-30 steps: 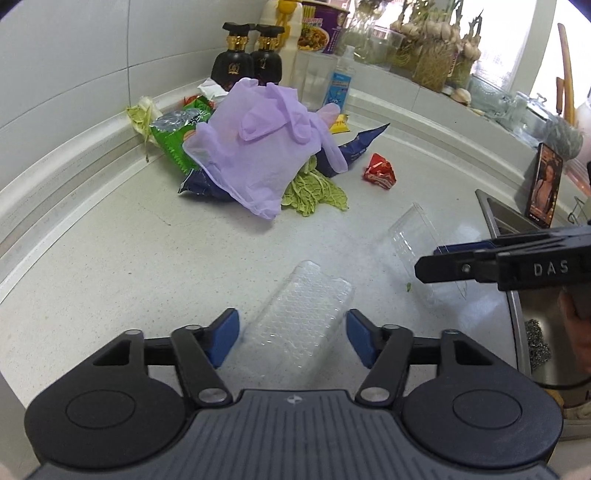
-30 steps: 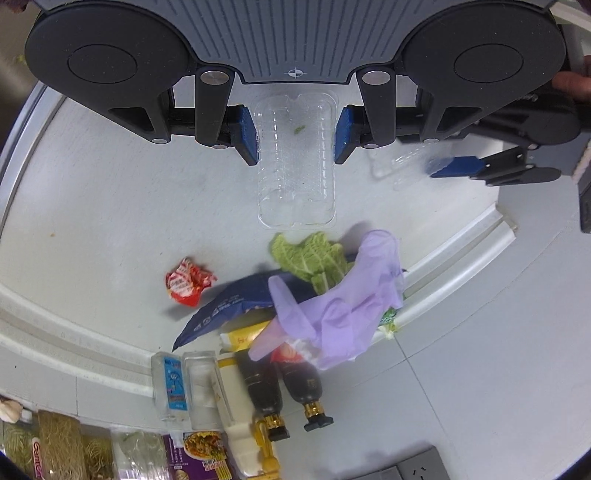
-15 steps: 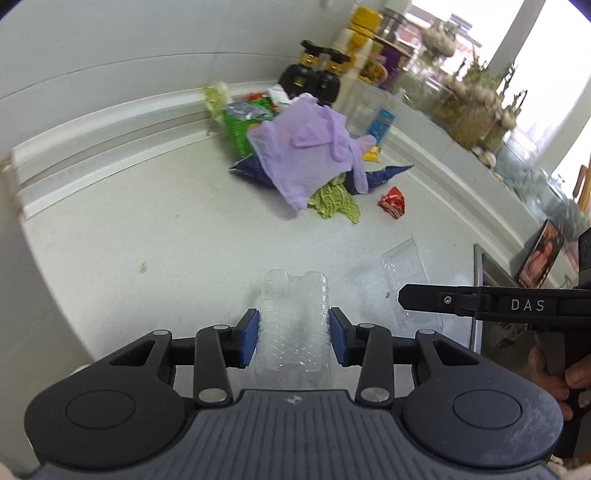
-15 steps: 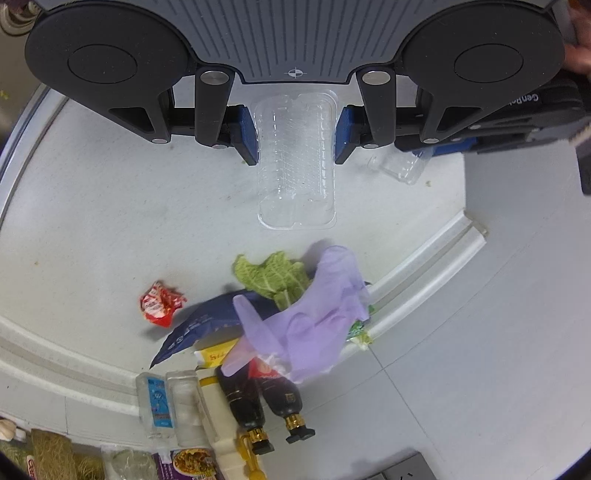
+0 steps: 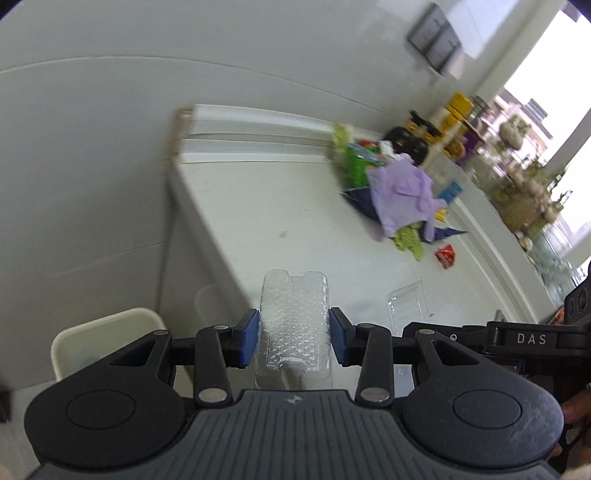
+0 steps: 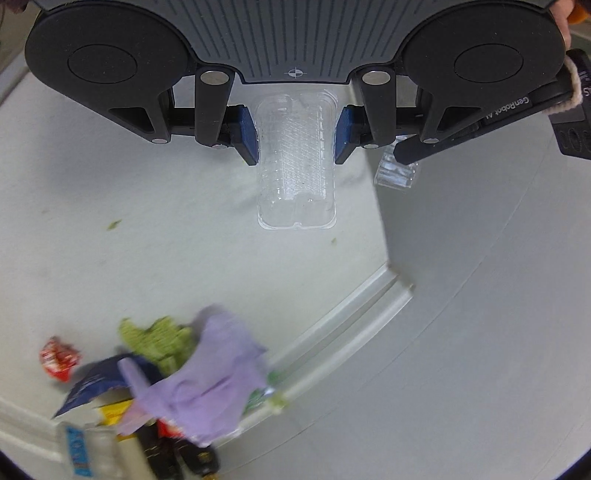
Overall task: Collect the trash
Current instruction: 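Carry both clear plastic trays in both tools over the bin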
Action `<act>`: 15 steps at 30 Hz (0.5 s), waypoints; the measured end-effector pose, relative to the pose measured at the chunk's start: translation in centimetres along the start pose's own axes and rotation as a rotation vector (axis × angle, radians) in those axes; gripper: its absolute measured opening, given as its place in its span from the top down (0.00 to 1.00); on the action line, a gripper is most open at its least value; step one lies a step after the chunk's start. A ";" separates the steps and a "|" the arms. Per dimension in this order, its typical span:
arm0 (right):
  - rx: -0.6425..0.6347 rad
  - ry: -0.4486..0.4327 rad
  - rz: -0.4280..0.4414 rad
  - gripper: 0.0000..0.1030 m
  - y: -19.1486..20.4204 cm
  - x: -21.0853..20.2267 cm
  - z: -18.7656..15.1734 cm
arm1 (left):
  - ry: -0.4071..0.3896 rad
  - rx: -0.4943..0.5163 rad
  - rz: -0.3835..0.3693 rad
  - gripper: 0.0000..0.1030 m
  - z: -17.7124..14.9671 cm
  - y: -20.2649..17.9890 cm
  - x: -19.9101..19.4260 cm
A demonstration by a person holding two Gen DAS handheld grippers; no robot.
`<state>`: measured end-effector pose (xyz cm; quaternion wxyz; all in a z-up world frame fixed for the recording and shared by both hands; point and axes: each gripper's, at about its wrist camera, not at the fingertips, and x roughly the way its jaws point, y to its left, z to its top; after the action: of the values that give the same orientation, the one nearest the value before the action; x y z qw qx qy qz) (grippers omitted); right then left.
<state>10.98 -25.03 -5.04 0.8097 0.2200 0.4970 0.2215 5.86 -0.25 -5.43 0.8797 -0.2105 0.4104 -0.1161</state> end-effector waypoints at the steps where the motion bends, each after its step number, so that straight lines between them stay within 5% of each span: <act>1: -0.009 0.019 0.009 0.60 0.6 0.5 -0.3 | -0.003 -0.020 0.009 0.64 -0.3 0.7 -0.4; 15: -0.242 0.245 0.052 0.60 10.0 7.6 -4.3 | -0.026 -0.226 0.113 0.64 -4.4 8.0 -3.1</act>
<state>8.77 -11.98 -6.40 0.7577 0.1052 0.5557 0.3257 0.74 6.81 -9.64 0.8607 -0.2862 0.4207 -0.0166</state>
